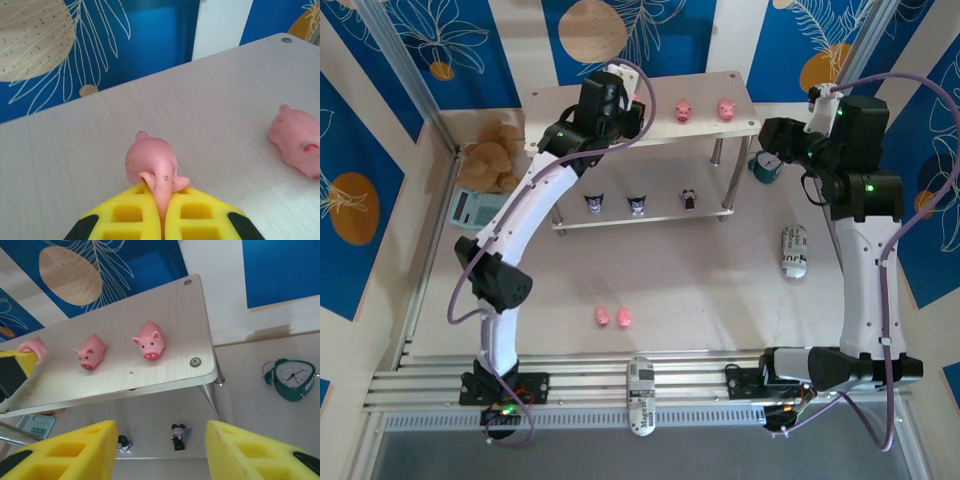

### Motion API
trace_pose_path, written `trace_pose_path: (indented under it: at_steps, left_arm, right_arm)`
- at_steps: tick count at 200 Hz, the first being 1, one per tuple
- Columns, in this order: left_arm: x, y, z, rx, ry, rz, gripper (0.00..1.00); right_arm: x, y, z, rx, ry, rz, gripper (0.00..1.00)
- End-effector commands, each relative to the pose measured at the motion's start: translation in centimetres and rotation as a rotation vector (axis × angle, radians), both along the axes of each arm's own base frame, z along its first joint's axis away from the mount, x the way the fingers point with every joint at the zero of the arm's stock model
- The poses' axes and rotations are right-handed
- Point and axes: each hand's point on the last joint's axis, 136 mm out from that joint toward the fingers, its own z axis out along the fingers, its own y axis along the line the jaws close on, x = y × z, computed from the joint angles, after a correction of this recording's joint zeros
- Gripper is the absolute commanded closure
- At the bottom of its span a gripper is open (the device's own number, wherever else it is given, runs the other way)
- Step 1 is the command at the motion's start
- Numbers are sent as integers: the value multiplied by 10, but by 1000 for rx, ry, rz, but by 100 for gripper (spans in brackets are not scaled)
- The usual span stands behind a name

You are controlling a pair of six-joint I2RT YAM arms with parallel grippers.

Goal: Place and organize the plastic toys onto the shelf

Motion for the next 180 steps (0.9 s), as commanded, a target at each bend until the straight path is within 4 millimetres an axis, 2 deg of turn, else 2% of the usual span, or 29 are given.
trace_pose_path:
  at_steps: [1, 45, 122, 180]
  left_arm:
    - [-16, 1, 11, -63, 6, -12, 92]
    - [-29, -6, 7, -96, 1, -16, 91]
    - [-27, -30, 13, -181, -19, -34, 90]
    - [-22, -40, 3, -172, -6, -29, 89]
  right_arm:
    - [-5, 4, 4, 30, -18, 20, 50]
    - [-9, 8, 6, 49, -23, 38, 50]
    - [-9, 9, 5, 59, -22, 45, 50]
    - [-10, 10, 4, 54, -23, 52, 50]
